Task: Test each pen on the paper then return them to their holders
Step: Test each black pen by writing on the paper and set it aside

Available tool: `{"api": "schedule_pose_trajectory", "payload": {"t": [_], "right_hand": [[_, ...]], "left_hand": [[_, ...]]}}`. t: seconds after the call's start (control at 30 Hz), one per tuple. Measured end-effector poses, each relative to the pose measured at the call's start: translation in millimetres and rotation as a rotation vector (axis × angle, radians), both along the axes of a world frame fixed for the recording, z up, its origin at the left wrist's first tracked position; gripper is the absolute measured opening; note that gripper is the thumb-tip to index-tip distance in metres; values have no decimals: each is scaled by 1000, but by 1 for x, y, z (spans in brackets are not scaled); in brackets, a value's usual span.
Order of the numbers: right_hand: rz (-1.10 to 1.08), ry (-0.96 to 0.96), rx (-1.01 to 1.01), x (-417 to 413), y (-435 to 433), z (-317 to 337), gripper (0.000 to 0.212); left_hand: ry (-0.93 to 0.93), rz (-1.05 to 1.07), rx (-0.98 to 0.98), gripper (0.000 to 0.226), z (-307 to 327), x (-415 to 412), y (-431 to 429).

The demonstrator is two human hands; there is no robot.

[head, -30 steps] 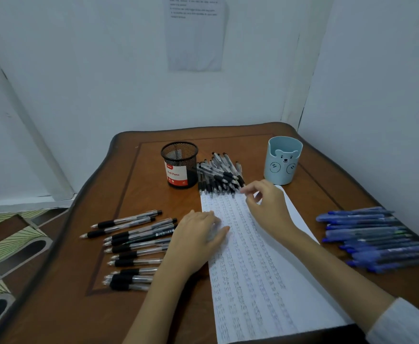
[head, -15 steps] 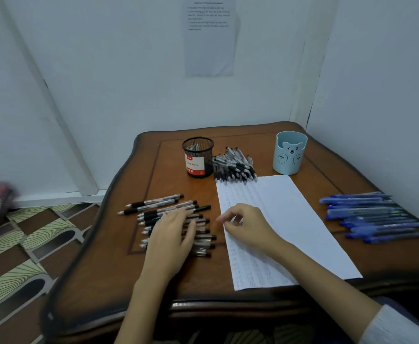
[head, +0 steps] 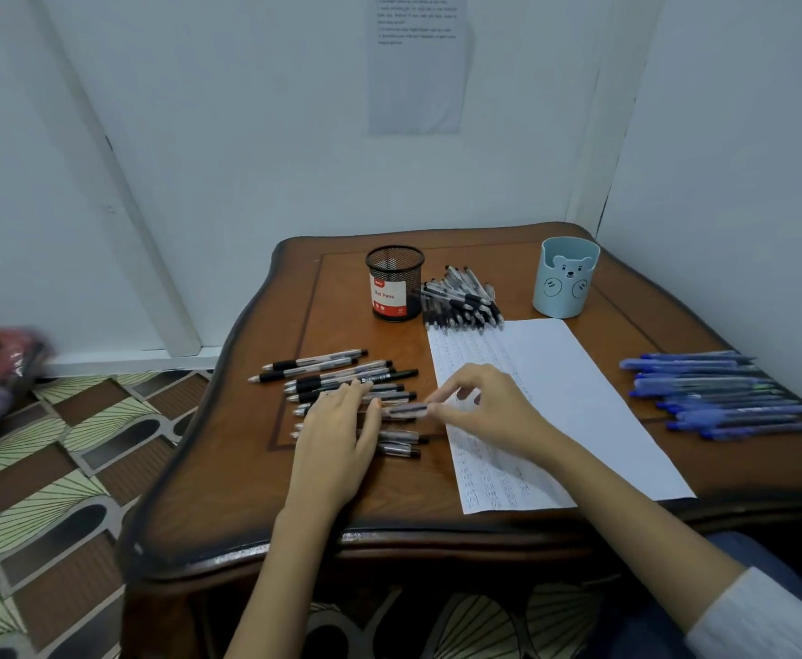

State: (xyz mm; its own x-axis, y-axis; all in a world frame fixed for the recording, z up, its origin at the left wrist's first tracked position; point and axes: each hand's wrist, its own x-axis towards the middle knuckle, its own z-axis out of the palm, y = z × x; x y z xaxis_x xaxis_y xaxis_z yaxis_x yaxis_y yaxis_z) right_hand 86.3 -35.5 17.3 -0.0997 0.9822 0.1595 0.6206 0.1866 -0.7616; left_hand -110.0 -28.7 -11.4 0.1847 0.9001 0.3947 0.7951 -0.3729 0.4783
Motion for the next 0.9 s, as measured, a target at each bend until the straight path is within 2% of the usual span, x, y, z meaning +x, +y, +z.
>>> {"api": "schedule_pose_trajectory", "payload": {"t": [0.17,0.27,0.37,0.47,0.67,0.77,0.9], "right_hand": [[-108,728,-37,23,-1,14,17],[-171,1131,-11,35,-3,27,19],[-196,1461,-128,50,-3,34,22],[-199,1488,-206,63,-4,35,20],[-235,1566,-171,90,-18,36,21],[-242,1460,-153,104,-28,35,21],[-183,1442,-318,118,-39,26,48]], "left_hand": [[-26,-31,38,35,3,3,-1],[1,-71,80,44,3,5,-5],[4,-110,81,45,6,11,-10],[-1,-164,83,43,10,25,-15],[48,-317,35,39,7,65,-22],[102,-391,15,46,2,82,-25],[167,-449,-36,47,-3,95,-27]]}}
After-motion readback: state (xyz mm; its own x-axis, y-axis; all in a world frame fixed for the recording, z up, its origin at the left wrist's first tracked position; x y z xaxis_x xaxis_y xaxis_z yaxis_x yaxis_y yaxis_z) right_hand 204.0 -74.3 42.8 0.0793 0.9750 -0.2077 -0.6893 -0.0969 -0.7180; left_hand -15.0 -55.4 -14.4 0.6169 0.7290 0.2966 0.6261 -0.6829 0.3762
